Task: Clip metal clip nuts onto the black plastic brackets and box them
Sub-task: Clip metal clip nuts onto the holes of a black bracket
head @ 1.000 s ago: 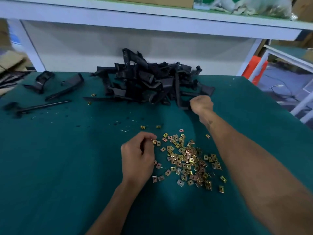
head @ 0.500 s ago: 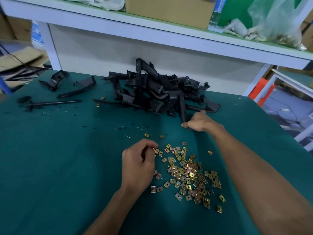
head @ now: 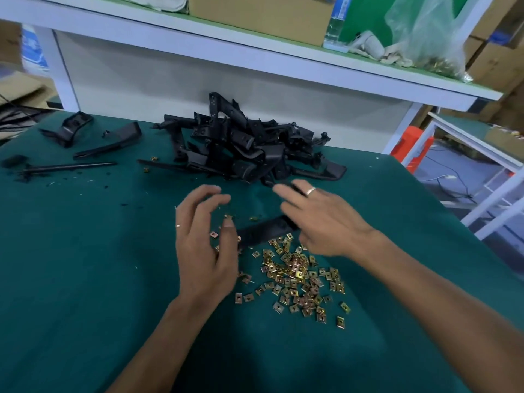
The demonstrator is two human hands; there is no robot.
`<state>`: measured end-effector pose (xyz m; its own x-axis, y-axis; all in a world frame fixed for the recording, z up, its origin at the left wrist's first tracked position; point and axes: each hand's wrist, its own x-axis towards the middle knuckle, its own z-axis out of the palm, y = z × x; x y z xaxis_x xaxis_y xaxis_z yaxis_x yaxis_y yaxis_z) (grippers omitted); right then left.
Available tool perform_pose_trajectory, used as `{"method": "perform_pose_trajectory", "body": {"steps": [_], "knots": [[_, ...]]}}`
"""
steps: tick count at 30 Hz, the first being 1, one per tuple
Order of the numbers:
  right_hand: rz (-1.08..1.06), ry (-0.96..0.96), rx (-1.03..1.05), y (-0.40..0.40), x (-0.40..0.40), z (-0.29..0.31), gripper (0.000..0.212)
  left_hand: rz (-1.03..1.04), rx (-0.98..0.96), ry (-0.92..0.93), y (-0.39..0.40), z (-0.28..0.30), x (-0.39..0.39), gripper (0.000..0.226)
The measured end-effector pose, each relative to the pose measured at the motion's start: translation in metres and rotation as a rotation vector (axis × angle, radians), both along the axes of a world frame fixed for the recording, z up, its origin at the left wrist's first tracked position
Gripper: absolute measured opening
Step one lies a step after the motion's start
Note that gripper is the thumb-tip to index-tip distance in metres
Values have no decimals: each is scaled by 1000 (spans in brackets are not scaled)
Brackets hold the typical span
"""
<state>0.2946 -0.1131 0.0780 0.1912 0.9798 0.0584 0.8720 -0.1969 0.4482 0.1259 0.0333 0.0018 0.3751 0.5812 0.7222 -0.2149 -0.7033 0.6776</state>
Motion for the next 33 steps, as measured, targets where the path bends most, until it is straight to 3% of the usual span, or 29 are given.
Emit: {"method": "perform_pose_trajectory", "body": {"steps": [2, 6, 10, 14, 16, 19, 22, 24, 27, 28, 33], "knots": [[121, -13, -76, -4, -12, 5, 43, -77, 22, 69, 7, 3, -4, 19], [345, -75, -84, -2, -26, 11, 32, -363, 62, 426, 0, 7, -6, 7], [499, -147, 108, 4, -33, 9, 42, -557, -232, 474, -9, 7, -4, 12], [446, -99, 387, -2, -36, -5, 67, -422, -232, 426, -3, 7, -3, 18], [398, 21, 561, -10, -38, -23, 71, -326, -135, 453, -3, 4, -2, 16], [257, 169, 900, -31, -41, -64, 48, -54, 151, 632, -6, -8, -1, 16], [-18, 456, 1122, -55, -31, -84, 29, 108, 224, 643, -3, -9, -3, 13], [-152, 639, 1065, -67, -20, -83, 19, 171, 247, 613, 1, -7, -4, 20], [-295, 791, 787, -75, -18, -83, 15, 146, 229, 621, -1, -6, -5, 56], [-328, 810, 725, -73, -20, -84, 14, 140, 226, 622, -2, -6, -4, 58], [-372, 826, 663, -67, -25, -83, 11, 214, 208, 634, -1, -9, -4, 12]]}}
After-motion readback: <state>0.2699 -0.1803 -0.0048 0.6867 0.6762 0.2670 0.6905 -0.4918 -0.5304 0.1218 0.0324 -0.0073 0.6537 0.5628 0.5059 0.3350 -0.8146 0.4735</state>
